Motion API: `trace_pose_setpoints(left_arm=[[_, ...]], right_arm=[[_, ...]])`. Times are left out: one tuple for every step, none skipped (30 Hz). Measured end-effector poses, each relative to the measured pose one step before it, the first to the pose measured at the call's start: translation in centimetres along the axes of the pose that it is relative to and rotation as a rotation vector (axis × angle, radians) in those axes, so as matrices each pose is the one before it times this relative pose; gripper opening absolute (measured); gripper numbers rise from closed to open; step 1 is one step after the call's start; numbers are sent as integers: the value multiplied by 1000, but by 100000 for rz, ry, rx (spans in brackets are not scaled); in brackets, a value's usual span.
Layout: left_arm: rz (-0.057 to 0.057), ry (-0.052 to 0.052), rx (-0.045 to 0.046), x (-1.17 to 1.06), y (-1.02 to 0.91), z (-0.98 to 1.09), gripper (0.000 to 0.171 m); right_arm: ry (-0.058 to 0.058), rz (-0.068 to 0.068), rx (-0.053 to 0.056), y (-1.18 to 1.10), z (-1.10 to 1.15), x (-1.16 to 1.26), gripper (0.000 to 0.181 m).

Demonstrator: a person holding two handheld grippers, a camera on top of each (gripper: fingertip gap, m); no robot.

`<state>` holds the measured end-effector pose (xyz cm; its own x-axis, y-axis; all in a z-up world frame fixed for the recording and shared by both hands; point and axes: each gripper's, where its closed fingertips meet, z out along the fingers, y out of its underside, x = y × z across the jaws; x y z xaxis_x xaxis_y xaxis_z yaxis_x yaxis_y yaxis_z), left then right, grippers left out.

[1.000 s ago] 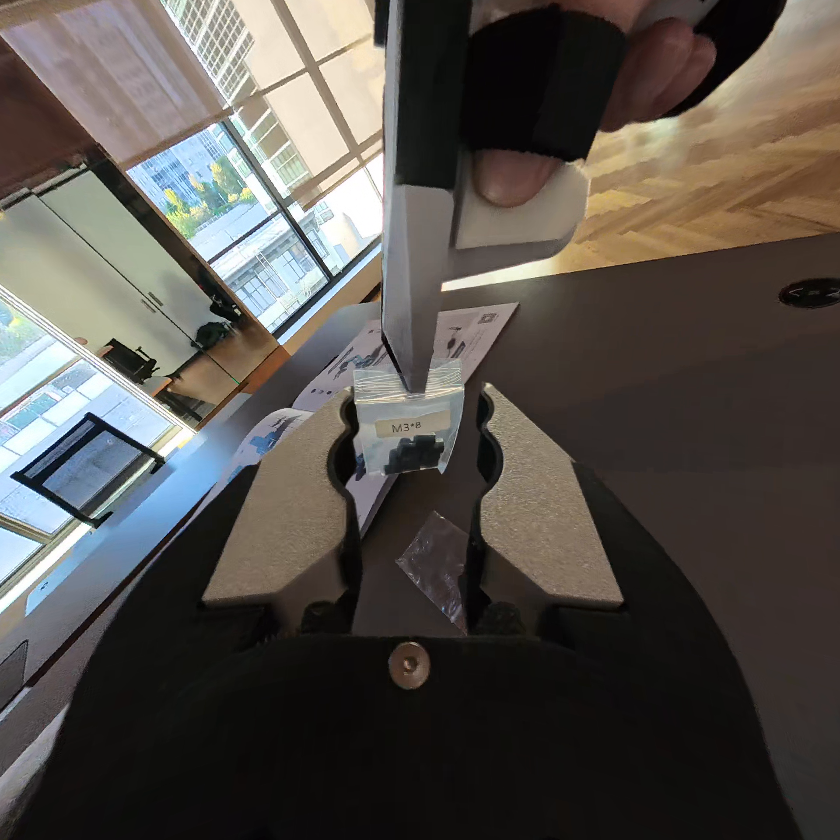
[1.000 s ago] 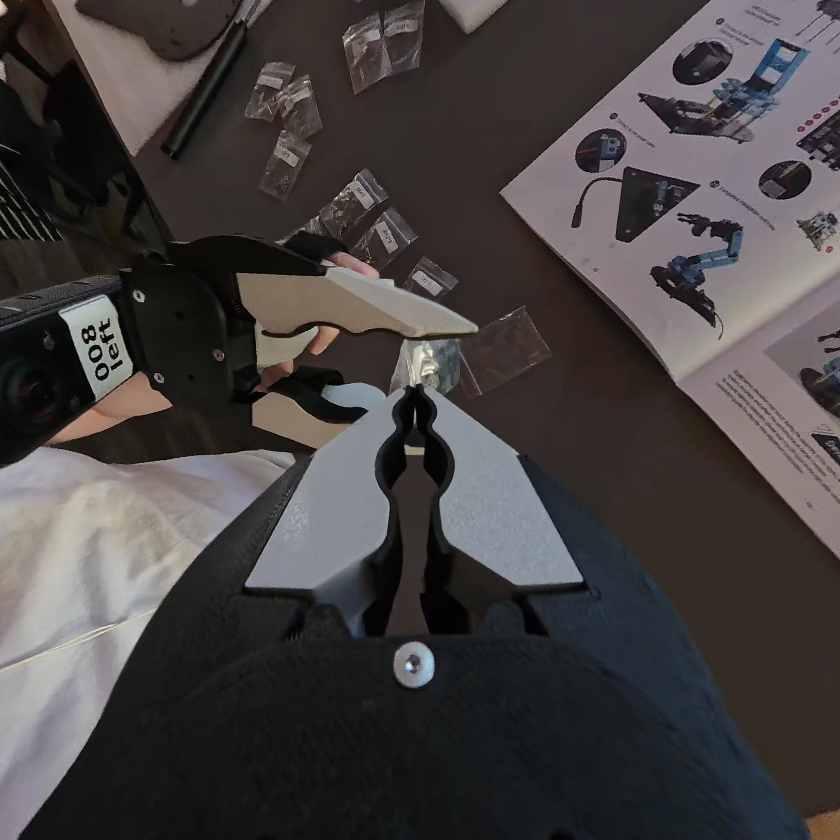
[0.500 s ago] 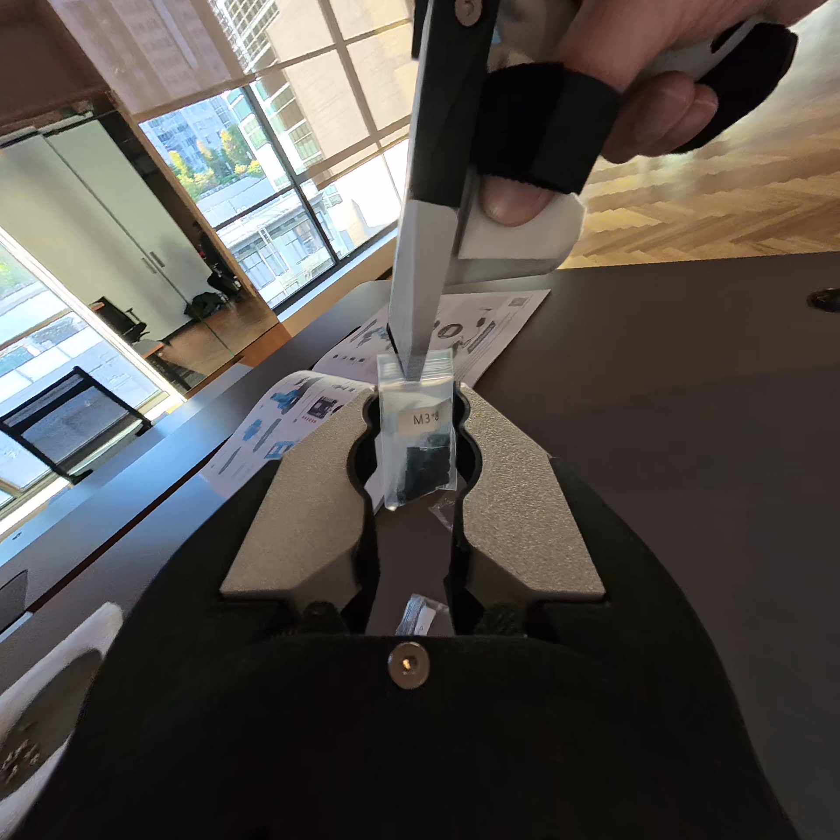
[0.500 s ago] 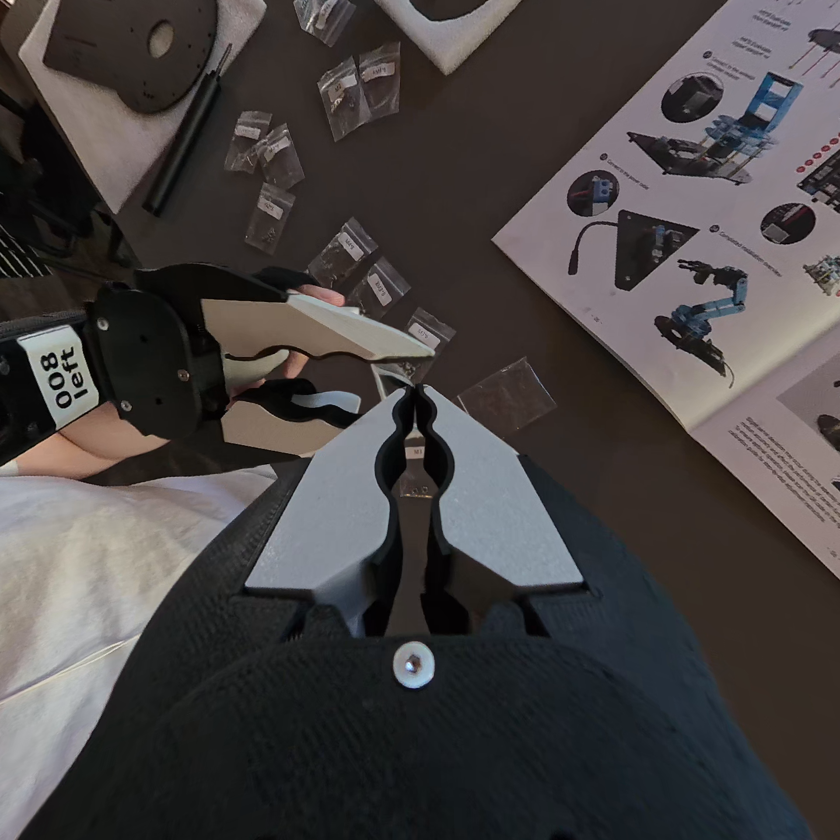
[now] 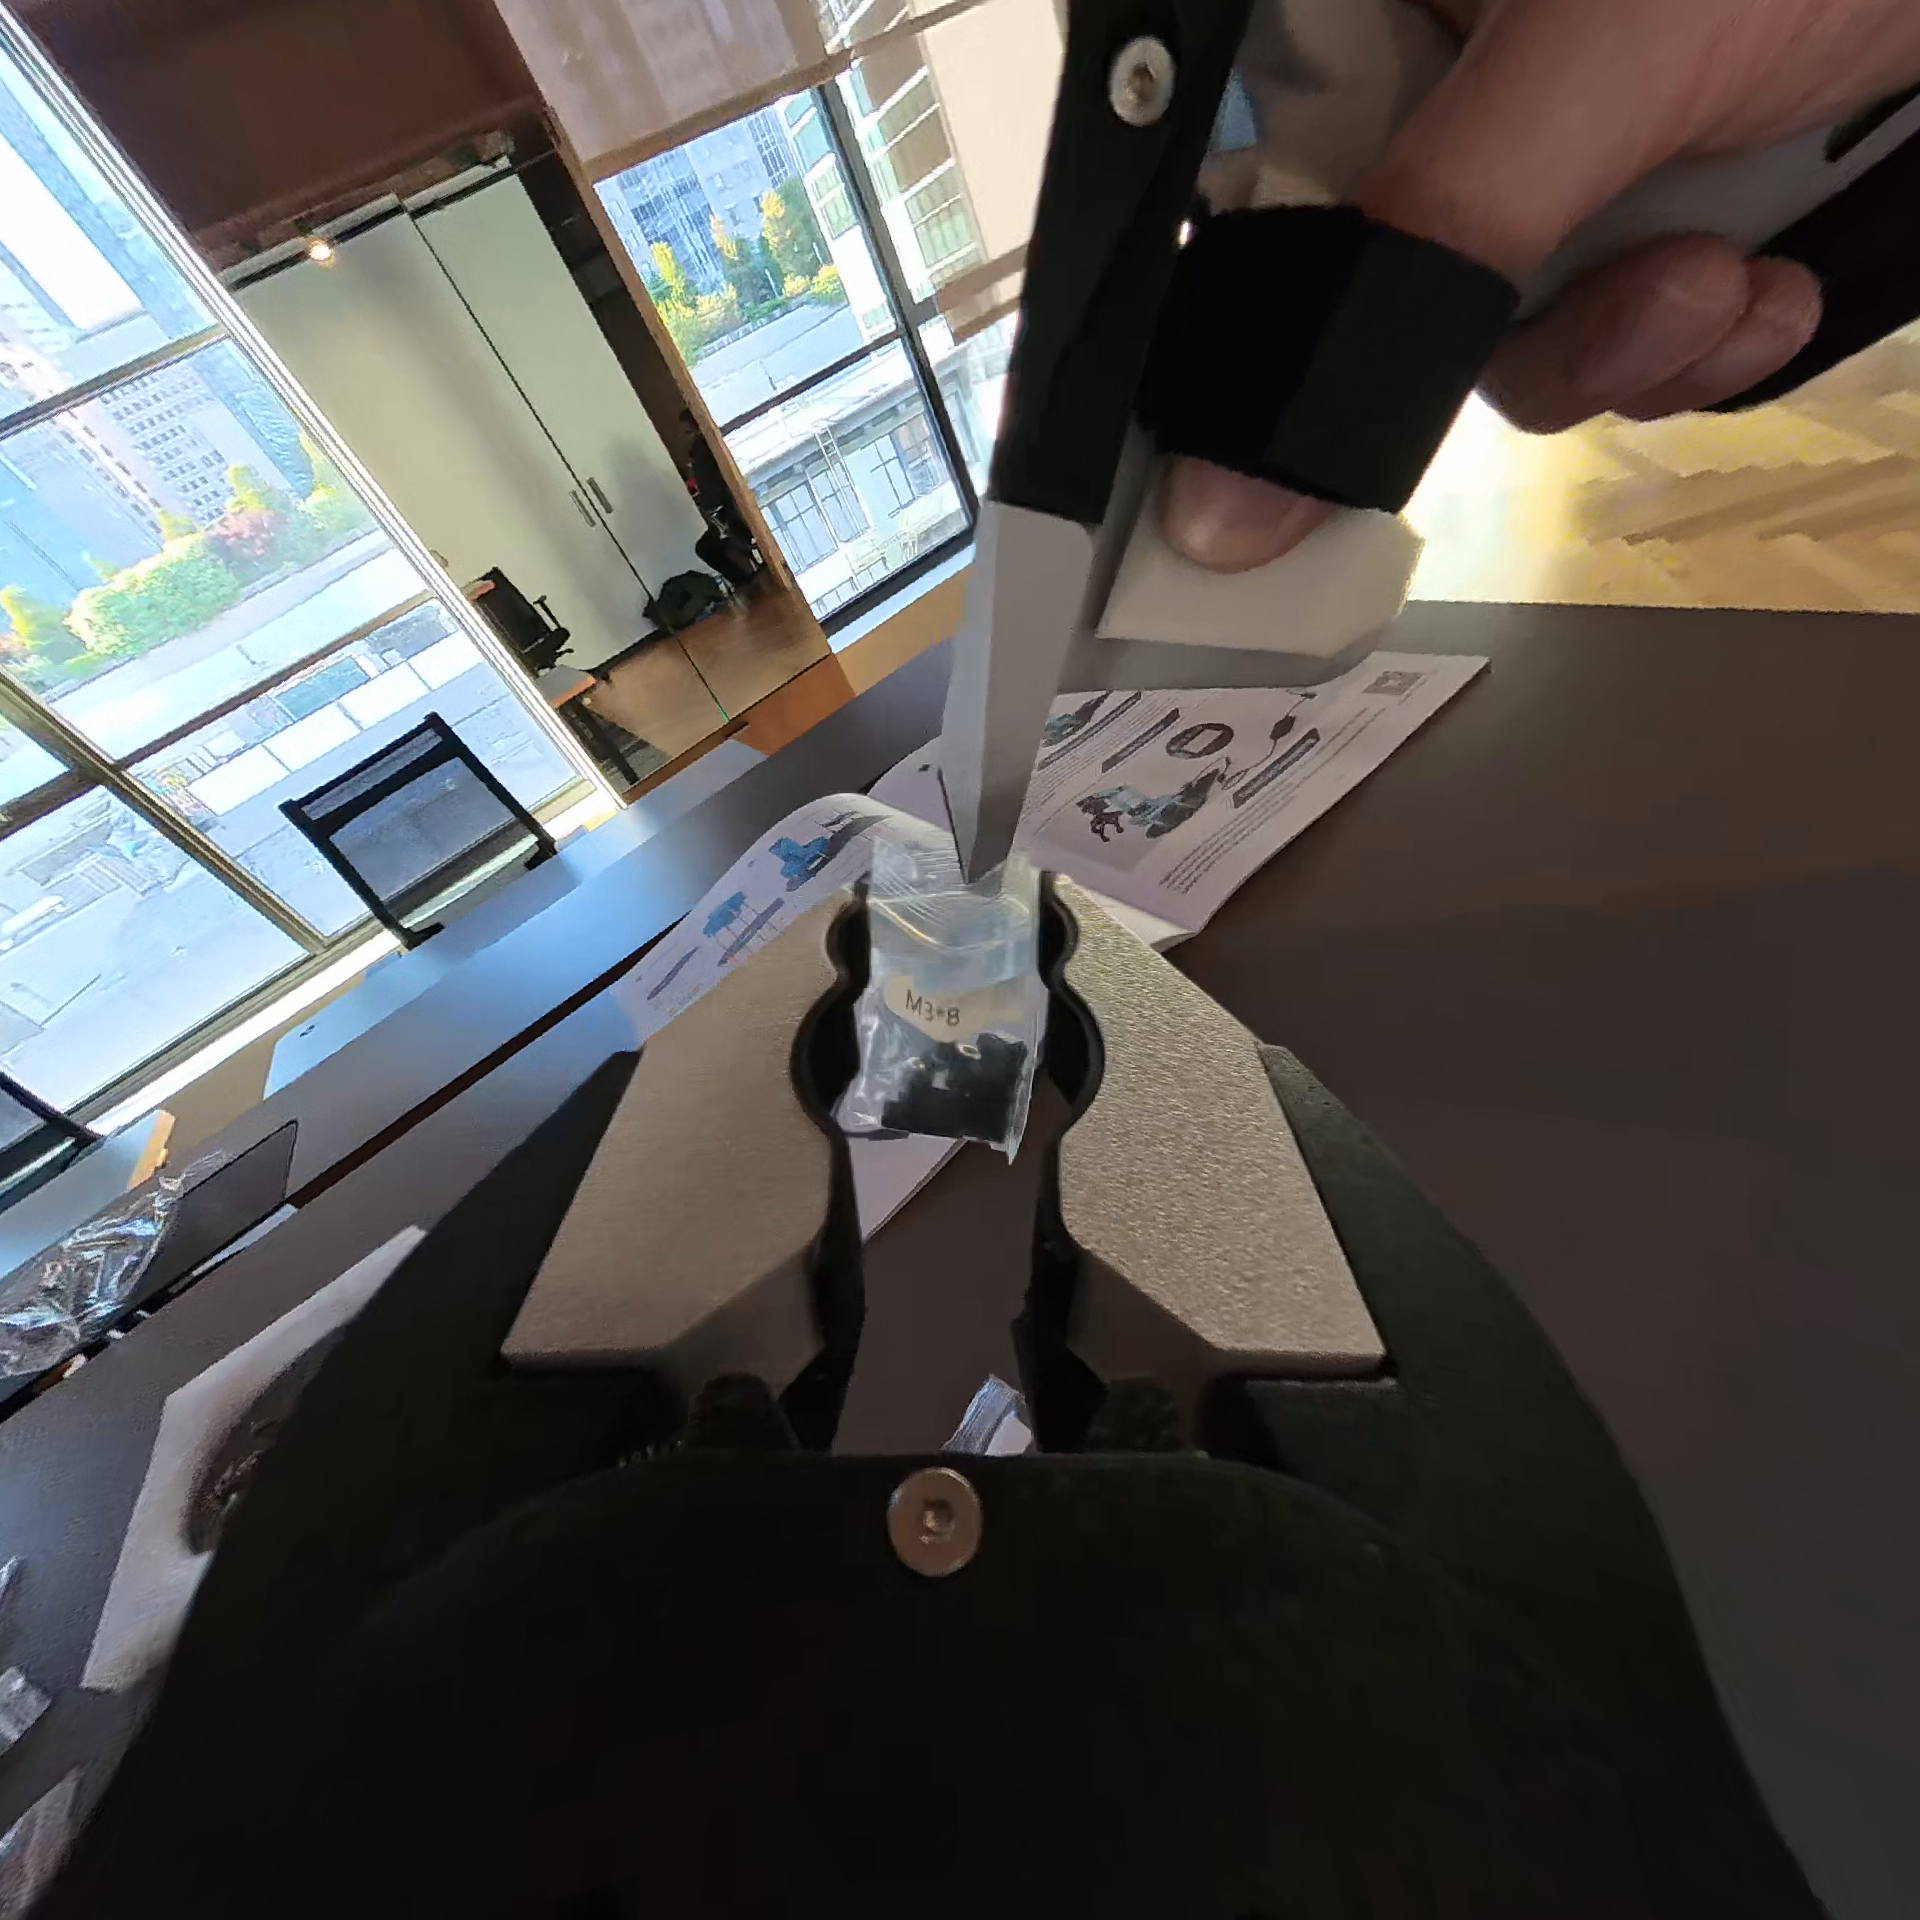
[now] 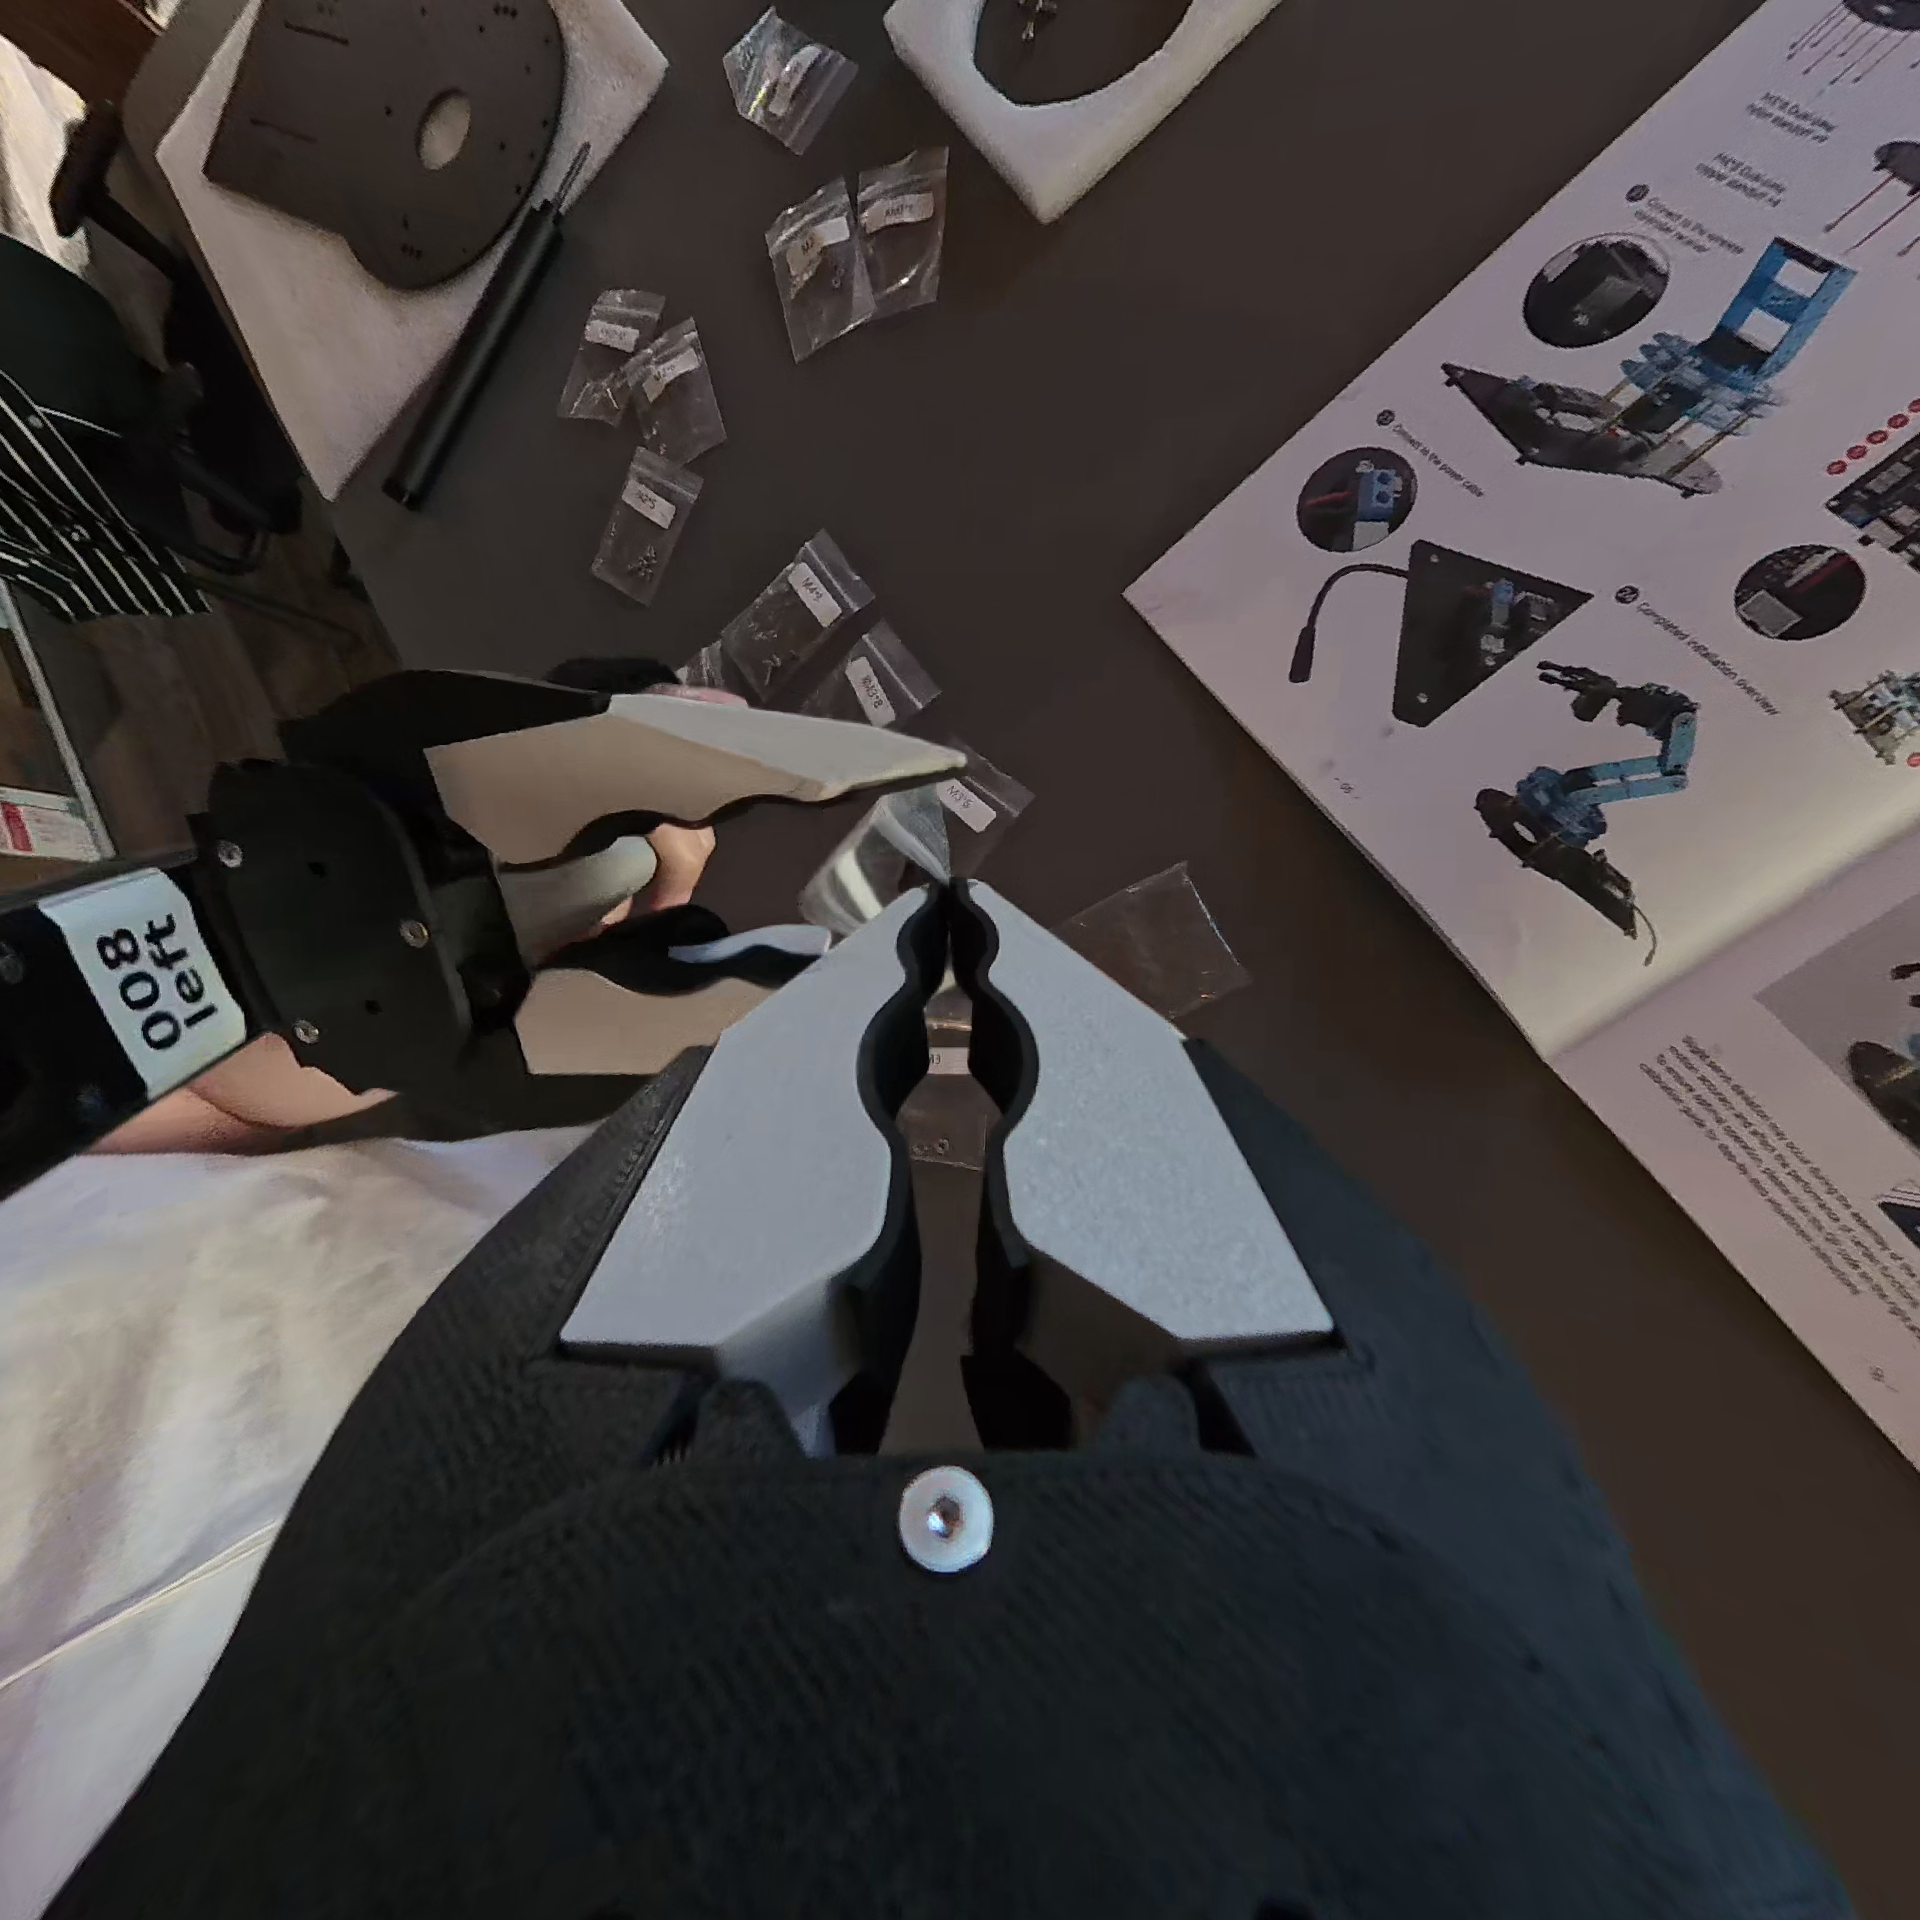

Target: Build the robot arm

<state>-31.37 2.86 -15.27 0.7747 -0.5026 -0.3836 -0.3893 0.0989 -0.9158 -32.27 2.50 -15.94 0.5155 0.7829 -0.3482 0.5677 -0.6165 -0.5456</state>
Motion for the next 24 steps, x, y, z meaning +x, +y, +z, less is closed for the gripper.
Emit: trace_pose_setpoints(left_arm=[[-1083,-174,420,-30,-135,-44,27],[-1593,13,653,2,-165,-57,26],[-1797,486,746,87,-132,-20,26],[-1610,844,362,136,-27,12,26],[-1257,1196,134,189,23,22,25],[-855,1067,228,130,41,-30,23],[-874,848,55,34,68,-74,23],[-1398,1301,-410,40,134,-63,21],[-1865,1427,-861,2,197,-98,19],[-1998,937,-1230,-109,254,-104,18],[-1986,757,-1622,-139,328,-100,17],[-1741,697,-1843,-153,413,-70,17],[-1224,452,-1765,-182,465,-41,16],[-976,-291,-1518,-281,494,-22,16],[-1427,-703,-1112,-375,486,-32,16],[-2510,103,-577,-348,417,-63,16],[-3915,957,33,-319,289,-116,17],[-5020,1095,807,-415,109,-221,18],[-5591,1462,1529,-490,-61,-303,18],[-5998,2590,1939,-417,-228,-377,17],[-6143,3933,1966,-303,-348,-407,18],[-5648,4988,1762,-187,-417,-447,18],[-4719,4979,1548,-201,-482,-501,18],[-3652,3963,1454,-347,-541,-549,18]], right_arm=[[-2153,-269,-63,39,-69,-22,0],[-2464,-127,154,3,-74,-68,0],[-2219,-686,-379,57,-77,-41,0],[-1983,-1162,-971,123,-47,9,0],[-2019,-1575,-1084,133,25,15,0],[-2701,-2498,-309,57,90,-104,0],[-2970,-2560,491,8,109,-86,0],[-3543,-2061,1208,-77,111,-102,0],[-3665,-2678,2079,-164,92,-104,1],[-3127,-2546,2862,-177,64,-45,1],[-3139,-1109,3480,-226,45,-13,3],[-4211,-209,3482,-250,71,-122,7],[-4293,560,3574,-261,65,-80,9],[-3403,943,3828,-296,29,120,13],[-2190,729,3720,-276,-29,295,20],[-1750,-504,3606,-234,-65,279,25],[-1316,-2275,3684,-166,-78,208,29],[-343,-4218,3648,-33,1,201,34],[-94,-6171,2998,196,191,63,41],[370,-6072,1778,469,490,19,48],[-1098,-4556,1142,567,807,-210,54],[-2965,-2561,1180,451,1077,-432,59],[-3227,-848,1224,264,1224,-335,60],[-1745,-198,1002,124,1293,31,60]])
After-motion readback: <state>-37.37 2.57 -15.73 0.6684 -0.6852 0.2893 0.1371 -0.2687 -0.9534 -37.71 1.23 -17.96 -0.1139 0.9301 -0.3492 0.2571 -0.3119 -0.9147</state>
